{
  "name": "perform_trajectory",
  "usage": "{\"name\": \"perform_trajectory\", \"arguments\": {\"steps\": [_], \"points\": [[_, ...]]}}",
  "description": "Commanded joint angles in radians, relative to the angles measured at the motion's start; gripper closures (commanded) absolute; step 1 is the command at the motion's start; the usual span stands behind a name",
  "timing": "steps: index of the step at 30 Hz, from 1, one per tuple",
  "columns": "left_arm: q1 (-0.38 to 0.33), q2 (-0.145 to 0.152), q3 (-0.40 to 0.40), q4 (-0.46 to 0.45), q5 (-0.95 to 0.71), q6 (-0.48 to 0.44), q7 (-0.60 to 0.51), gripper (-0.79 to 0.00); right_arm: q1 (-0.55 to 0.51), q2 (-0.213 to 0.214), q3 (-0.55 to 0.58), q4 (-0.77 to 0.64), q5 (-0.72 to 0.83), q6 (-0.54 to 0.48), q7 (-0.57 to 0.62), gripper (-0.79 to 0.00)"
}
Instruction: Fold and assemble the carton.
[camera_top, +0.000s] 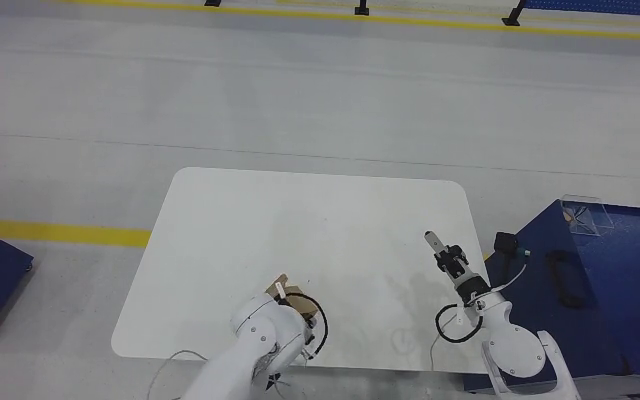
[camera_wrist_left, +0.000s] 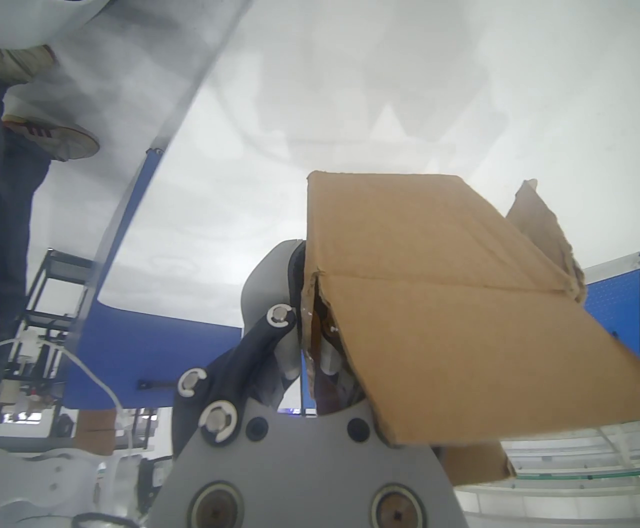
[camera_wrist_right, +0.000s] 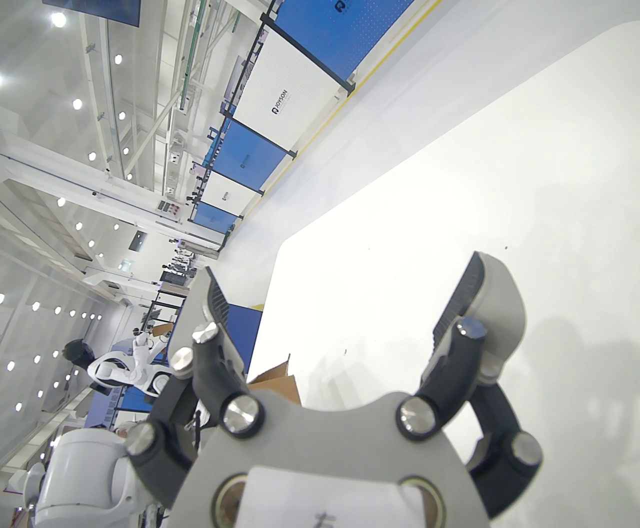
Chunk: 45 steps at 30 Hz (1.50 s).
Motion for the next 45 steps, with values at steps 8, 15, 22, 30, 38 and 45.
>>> {"name": "perform_trajectory", "arguments": {"steps": [8,15,22,30,38,45], "points": [[-0.103,-0.038,0.067,0.212,-0.050,-0.046,-0.045,0.000,0.000,0.000,0.000,0.000,0.000,0.000,0.000,-0.785],[-0.181,-0.067,0.110,0.363,-0.062,-0.056,-0.082,-0.785,0.000,0.000,0.000,0.000,0.000,0.000,0.000,-0.785],[-0.166,-0.075,0.135,0.298,0.007,-0.050,-0.083,-0.785,0.000,0.000,0.000,0.000,0.000,0.000,0.000,-0.785],[0.103,0.002,0.048,-0.267,0.381,0.107,-0.113,-0.785,0.000,0.000,0.000,0.000,0.000,0.000,0.000,-0.785],[0.259,0.093,-0.051,-0.370,0.933,0.378,-0.673,-0.785,0.000,0.000,0.000,0.000,0.000,0.000,0.000,-0.785],[0.318,0.119,-0.096,-0.318,1.052,0.337,-0.904,-0.785,0.000,0.000,0.000,0.000,0.000,0.000,0.000,-0.785]]}}
